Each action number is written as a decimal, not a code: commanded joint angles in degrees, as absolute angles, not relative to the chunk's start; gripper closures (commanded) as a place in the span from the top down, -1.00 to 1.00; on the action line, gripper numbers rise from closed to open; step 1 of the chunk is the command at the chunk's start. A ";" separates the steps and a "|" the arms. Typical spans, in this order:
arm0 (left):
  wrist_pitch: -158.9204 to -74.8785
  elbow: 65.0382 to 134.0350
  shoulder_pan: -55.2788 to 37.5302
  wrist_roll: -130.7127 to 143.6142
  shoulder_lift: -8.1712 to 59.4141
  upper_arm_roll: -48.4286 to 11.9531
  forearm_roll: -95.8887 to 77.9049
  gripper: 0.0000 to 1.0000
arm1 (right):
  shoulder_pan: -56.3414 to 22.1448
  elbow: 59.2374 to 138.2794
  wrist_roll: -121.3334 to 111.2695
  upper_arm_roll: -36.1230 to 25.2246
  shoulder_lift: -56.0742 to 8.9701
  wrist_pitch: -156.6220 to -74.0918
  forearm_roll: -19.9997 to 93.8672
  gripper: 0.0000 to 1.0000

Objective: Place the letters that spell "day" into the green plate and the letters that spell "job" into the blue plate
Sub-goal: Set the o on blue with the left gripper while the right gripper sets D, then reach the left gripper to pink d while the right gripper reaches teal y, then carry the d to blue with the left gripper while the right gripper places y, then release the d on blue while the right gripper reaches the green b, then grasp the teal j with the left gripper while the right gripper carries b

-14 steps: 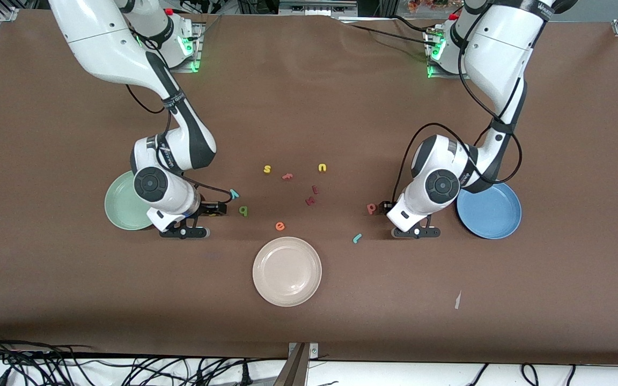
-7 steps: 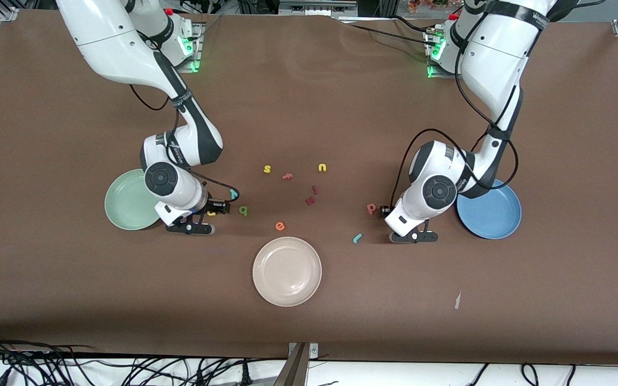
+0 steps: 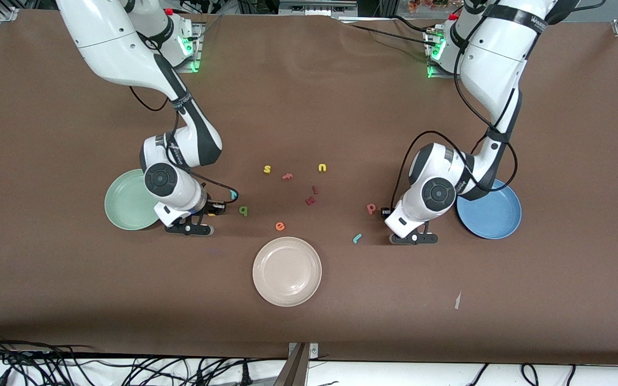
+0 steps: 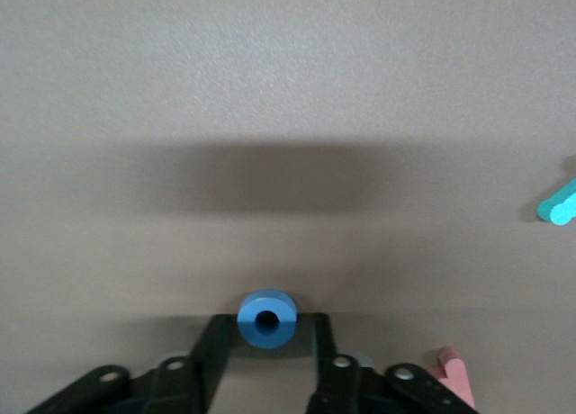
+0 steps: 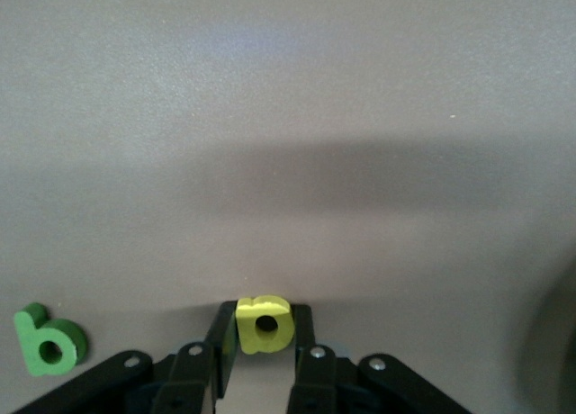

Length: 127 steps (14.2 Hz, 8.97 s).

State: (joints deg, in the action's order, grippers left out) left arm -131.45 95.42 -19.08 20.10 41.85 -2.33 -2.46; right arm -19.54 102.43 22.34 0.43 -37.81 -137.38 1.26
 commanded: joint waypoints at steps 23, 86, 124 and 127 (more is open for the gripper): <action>-140.71 124.10 3.86 -11.60 20.74 -1.93 2.61 0.45 | -18.72 118.39 -5.82 -13.21 -18.56 -130.35 1.41 1.00; -126.93 113.92 3.78 -16.53 24.79 -3.78 0.97 0.99 | -26.72 129.30 -12.79 -17.69 -13.10 -142.47 2.02 1.00; -123.66 71.81 -24.78 -12.92 52.73 -4.04 0.62 0.93 | -38.50 97.65 31.56 -10.46 -40.79 -140.19 2.99 -0.84; -125.59 71.81 -24.87 -13.01 53.70 -4.13 0.62 0.95 | -38.23 97.56 26.30 -12.56 -37.37 -134.50 3.34 -0.84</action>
State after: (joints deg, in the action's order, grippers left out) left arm -124.80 74.05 -24.26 -12.60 52.07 -4.66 -0.65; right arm -38.41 97.79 30.04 -11.25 -40.19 -139.10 3.12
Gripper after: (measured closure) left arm 0.031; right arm 0.731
